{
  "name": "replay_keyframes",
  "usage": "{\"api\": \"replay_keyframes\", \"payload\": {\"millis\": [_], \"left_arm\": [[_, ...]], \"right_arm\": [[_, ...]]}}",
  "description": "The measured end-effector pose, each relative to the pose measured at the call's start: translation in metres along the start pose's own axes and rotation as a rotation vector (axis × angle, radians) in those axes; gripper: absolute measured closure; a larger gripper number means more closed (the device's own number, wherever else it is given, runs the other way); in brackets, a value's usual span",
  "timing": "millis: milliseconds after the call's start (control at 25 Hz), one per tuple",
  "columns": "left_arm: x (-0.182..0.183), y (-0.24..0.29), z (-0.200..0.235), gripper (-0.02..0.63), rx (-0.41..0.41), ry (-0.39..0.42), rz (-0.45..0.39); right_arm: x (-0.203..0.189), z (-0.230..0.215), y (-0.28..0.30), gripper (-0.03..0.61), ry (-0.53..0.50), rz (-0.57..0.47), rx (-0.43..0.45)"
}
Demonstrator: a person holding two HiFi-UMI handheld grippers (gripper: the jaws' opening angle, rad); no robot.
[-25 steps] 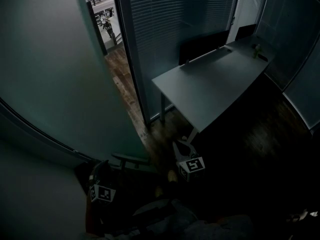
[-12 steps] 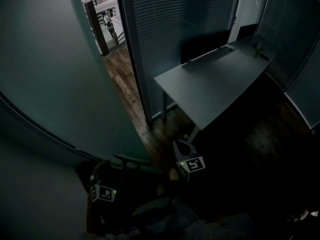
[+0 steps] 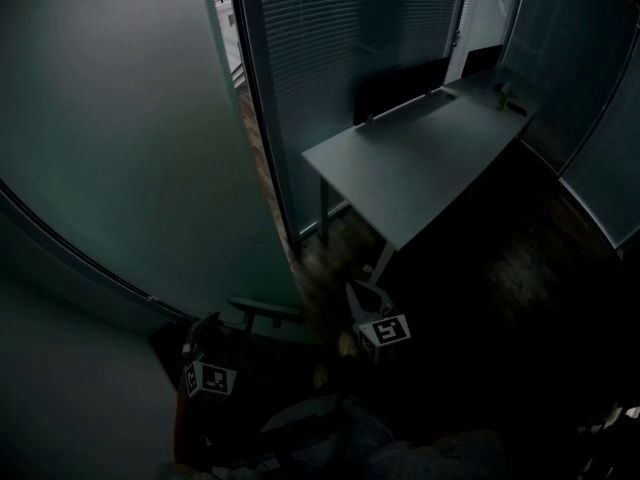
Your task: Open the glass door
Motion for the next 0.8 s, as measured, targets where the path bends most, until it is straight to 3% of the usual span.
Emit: {"api": "replay_keyframes", "payload": {"millis": [800], "left_arm": [[-0.008,-0.014,-0.002,0.371,0.012,0.000,0.015]], "right_arm": [[-0.032,0.012,-0.046,0.577,0.050,0.006,-0.045]]}}
Point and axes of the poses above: the fingertips, and each gripper's own axes: y forward along the fingers, z to its left, x out of its top, the point moved 9 cm from there along -y, backward along the fingers, and after that the axes turned 12 degrees about z, right-handed, at the moved point
